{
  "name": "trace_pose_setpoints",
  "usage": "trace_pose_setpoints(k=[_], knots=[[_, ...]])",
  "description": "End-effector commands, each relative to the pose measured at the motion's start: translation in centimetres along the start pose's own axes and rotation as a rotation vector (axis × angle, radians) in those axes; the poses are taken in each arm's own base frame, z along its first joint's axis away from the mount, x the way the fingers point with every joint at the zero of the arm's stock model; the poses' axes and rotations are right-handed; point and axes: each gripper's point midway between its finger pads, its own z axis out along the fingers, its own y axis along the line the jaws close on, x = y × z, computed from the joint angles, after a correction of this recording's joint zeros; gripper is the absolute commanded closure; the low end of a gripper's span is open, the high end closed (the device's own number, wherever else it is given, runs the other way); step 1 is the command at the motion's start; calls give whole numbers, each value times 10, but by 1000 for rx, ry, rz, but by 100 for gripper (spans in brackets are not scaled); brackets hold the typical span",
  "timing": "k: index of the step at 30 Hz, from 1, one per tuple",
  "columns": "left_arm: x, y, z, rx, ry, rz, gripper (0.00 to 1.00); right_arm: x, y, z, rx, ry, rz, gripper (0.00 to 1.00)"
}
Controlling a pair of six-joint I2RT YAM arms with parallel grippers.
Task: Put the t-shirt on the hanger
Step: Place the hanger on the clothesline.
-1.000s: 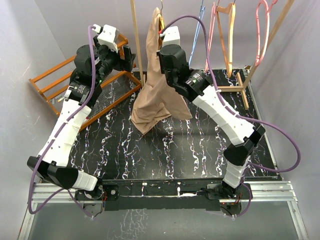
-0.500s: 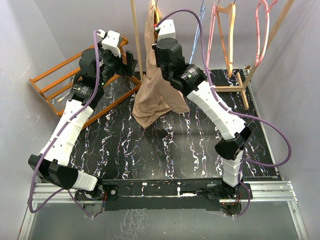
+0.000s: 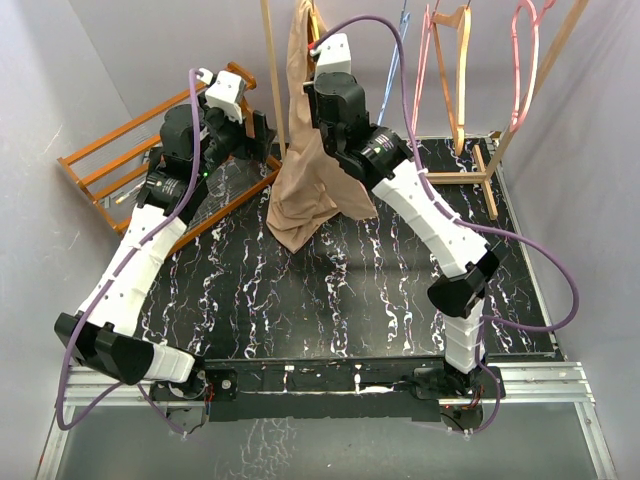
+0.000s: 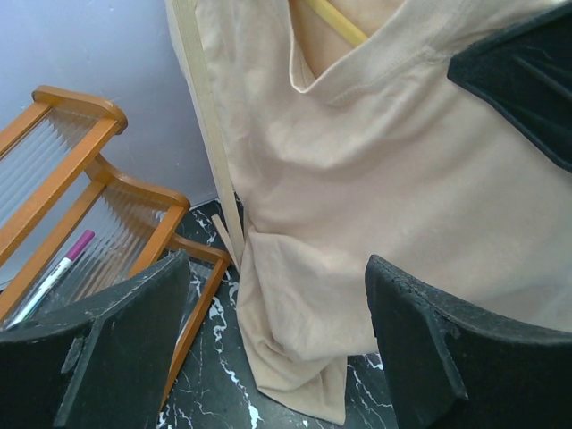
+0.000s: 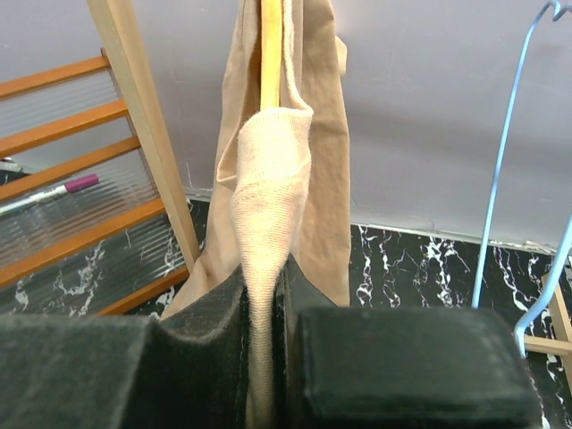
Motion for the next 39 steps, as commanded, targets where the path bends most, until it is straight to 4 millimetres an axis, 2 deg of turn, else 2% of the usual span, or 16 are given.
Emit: trace_pose_setpoints(k=[1, 17, 20, 27, 30, 33, 35, 36, 39], knots=[[-18, -4, -17, 18, -57, -8, 23, -73, -17, -2, 36, -223, 140, 92], [-7, -9, -19, 44, -38, -16, 23, -60, -19, 25, 32, -216, 155, 92], [-6, -11, -19, 51, -36, -18, 23, -52, -14, 31, 13, -198, 144, 92], [10, -13, -18, 64, -3, -20, 23, -12, 9, 34, -89, -98, 129, 91], [19, -14, -18, 71, 12, -10, 23, -1, 8, 27, -100, -81, 135, 67], [27, -15, -18, 80, 27, -2, 23, 4, 4, 17, -110, -84, 141, 47], [32, -16, -18, 83, 37, -1, 23, 2, 0, 9, -117, -87, 145, 28], [35, -16, -18, 85, 43, -1, 23, 2, -2, 5, -122, -86, 145, 23], [41, -17, -18, 90, 54, 0, 23, -3, -11, -14, -129, -97, 154, 18]])
